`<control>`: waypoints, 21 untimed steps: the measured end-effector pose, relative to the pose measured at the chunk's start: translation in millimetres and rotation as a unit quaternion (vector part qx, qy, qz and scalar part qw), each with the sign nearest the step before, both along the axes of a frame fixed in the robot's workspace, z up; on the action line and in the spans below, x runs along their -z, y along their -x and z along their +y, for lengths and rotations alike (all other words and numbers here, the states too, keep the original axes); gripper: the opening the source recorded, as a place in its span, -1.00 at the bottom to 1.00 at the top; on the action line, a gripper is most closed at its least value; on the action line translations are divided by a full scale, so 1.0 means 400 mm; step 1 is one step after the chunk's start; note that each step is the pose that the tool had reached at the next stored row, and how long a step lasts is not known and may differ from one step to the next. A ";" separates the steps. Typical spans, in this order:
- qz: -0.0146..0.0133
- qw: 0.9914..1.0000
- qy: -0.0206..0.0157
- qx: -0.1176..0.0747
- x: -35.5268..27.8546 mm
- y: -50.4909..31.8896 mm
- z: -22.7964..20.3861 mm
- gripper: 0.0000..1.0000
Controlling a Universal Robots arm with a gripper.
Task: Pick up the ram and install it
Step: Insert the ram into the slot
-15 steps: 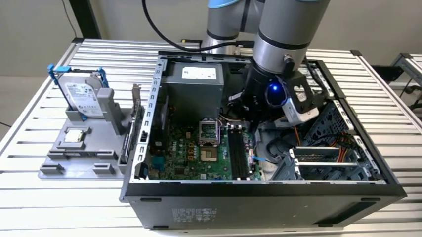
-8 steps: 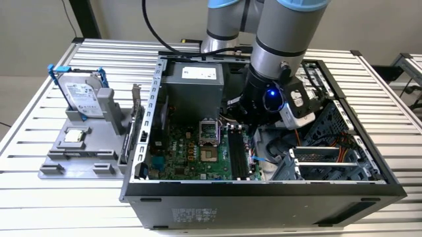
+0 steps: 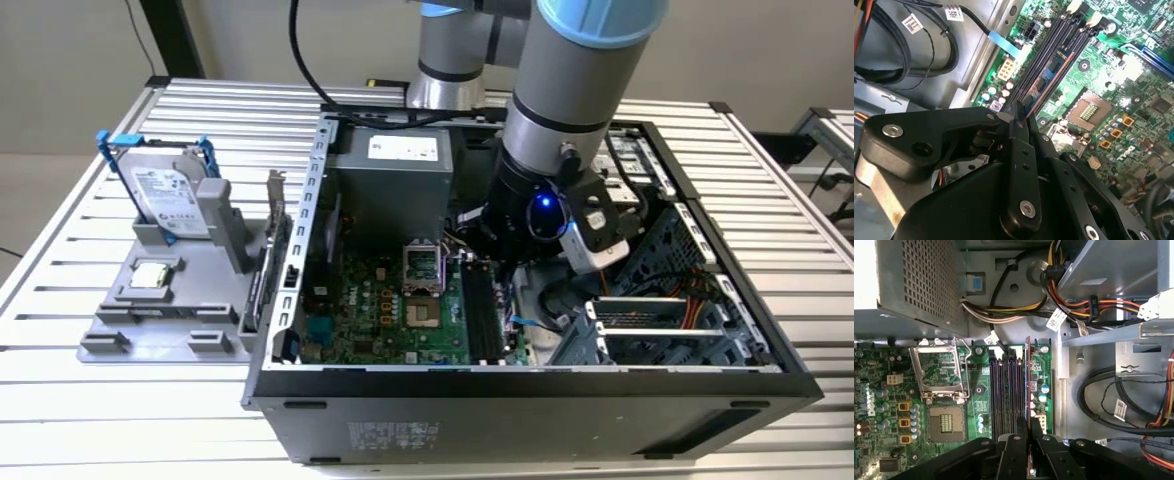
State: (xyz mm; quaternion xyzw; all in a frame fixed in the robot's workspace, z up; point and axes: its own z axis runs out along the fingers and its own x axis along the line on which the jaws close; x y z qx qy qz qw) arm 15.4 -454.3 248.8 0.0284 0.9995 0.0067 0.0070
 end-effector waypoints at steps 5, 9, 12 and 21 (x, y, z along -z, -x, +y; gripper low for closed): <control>0.000 1.000 0.000 0.000 0.008 0.000 0.000 -1.00; 0.000 1.000 0.000 0.000 0.026 0.000 0.000 -1.00; 0.000 1.000 0.000 0.000 0.040 0.000 -0.001 -1.00; 0.000 1.000 0.000 -0.001 0.053 0.000 -0.022 -1.00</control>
